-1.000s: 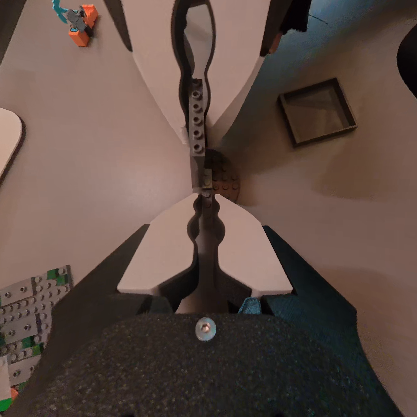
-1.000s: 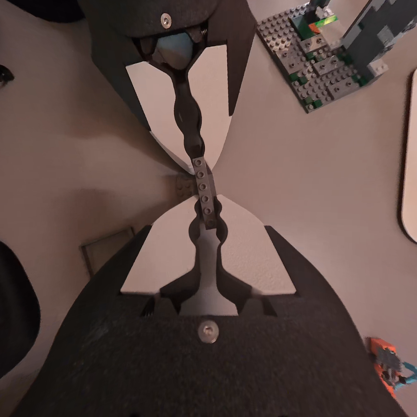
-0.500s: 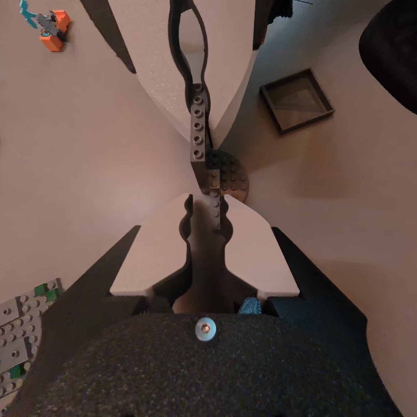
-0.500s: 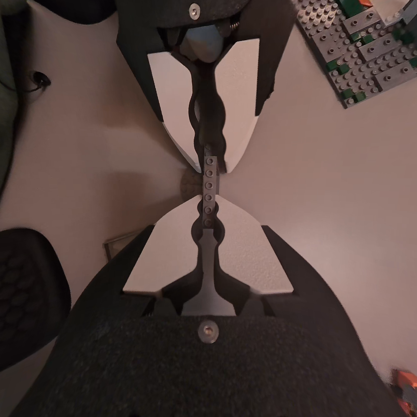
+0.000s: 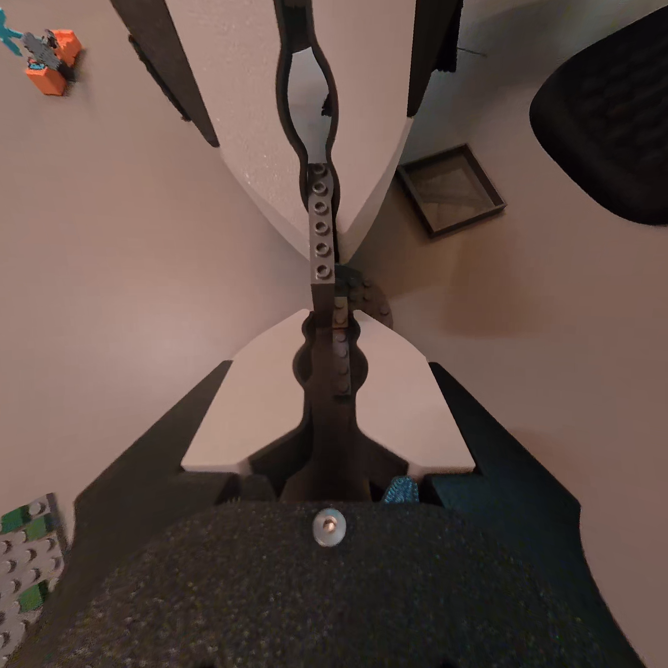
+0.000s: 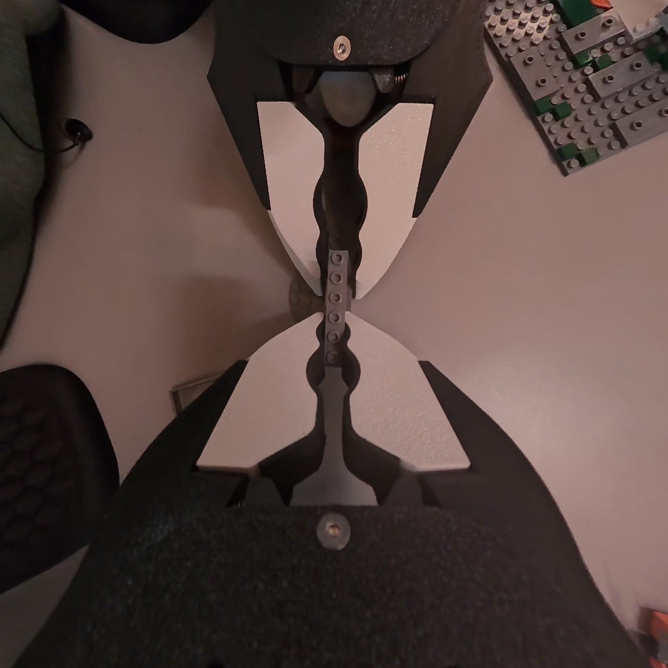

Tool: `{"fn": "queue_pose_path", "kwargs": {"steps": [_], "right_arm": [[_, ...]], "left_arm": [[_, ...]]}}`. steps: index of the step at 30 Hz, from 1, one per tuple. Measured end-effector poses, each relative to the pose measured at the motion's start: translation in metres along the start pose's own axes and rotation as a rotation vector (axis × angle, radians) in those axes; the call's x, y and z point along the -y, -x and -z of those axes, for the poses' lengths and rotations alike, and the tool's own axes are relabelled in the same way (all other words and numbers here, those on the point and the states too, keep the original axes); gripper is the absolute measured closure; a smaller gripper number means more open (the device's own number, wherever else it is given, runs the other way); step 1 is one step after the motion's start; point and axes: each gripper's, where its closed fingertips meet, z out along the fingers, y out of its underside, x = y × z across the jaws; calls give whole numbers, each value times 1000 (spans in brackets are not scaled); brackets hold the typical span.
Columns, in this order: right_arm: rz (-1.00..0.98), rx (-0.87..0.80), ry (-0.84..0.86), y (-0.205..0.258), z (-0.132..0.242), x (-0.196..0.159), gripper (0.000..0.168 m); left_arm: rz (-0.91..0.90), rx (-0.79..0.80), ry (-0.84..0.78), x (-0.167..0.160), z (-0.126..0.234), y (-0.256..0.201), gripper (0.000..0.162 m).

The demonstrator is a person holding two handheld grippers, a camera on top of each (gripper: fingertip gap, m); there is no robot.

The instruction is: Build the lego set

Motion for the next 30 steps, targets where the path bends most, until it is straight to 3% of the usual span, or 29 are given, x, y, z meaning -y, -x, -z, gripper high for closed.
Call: {"fn": "queue_pose_path", "kwargs": {"steps": [4,8,11,14,22,30], "right_arm": [[-14,0,-30,5,1,3,163],[-129,-32,-168,7,19,7,145],[-356,-81,-313,2,35,2,132],[-582,-24,-388,13,31,-9,128],[-529,-114,-323,28,21,-14,127],[-512,-110,-344,31,20,-18,128]], "left_arm": [[-42,38,-47,1,2,-1,145],[-62,112,-102,3,15,1,146],[-67,185,-164,8,30,5,146],[-89,202,-143,5,35,2,146],[63,82,-98,3,18,-1,146],[64,22,-35,-1,11,-4,145]]}}
